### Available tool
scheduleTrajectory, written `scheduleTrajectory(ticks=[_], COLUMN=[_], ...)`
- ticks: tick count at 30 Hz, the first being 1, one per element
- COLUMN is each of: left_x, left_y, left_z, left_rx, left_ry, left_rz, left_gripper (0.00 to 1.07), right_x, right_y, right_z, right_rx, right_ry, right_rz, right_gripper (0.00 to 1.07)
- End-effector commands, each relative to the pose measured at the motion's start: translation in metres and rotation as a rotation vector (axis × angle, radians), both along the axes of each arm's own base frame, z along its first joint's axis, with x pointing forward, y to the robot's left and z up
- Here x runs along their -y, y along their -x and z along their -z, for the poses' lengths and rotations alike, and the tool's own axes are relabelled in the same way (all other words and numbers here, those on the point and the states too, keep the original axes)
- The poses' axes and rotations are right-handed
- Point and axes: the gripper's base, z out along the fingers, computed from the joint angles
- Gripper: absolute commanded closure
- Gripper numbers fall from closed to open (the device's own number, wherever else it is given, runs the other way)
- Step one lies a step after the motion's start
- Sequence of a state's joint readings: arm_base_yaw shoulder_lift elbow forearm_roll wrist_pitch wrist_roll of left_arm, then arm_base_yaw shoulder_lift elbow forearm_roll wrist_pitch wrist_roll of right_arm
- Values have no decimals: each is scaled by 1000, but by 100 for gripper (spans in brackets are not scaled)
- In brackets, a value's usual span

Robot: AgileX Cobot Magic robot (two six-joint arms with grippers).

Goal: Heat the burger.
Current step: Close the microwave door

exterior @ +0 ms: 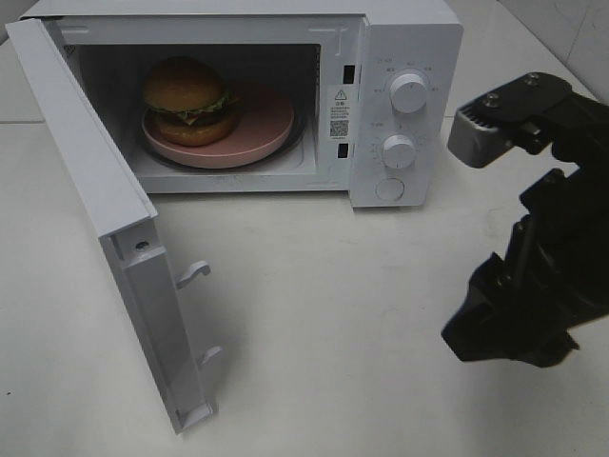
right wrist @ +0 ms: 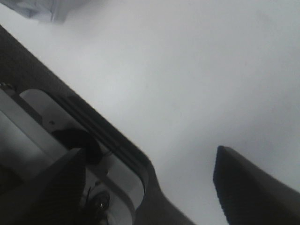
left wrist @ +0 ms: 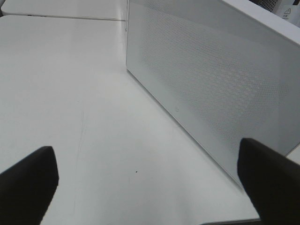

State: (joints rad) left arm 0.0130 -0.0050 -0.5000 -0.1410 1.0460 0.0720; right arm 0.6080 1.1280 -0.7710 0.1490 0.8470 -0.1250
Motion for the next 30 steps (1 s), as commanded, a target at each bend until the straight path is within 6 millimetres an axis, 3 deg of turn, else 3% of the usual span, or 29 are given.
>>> scheduleTrajectory(ticks=[1, 13, 23, 26, 30], left_x=[0, 0, 0, 0, 0], left_y=[3, 3, 3, 3, 3], left_z=[1, 1, 1, 1, 1], left_rx=[30, 30, 30, 30, 30], left_ry=[1, 1, 1, 1, 1], left_rz=[4, 4, 4, 4, 4], left_gripper=[10, 10, 10, 10, 10], right_x=[10, 22, 60, 73, 92], right_y=[8, 21, 67, 79, 97], right_z=[-6, -9, -54, -55, -40], right_rx=[-103, -185, 100, 155, 198], right_ry=[90, 179, 32, 11, -4], right_rz=[56, 77, 103, 147, 233], right_gripper=[33, 33, 33, 33, 33])
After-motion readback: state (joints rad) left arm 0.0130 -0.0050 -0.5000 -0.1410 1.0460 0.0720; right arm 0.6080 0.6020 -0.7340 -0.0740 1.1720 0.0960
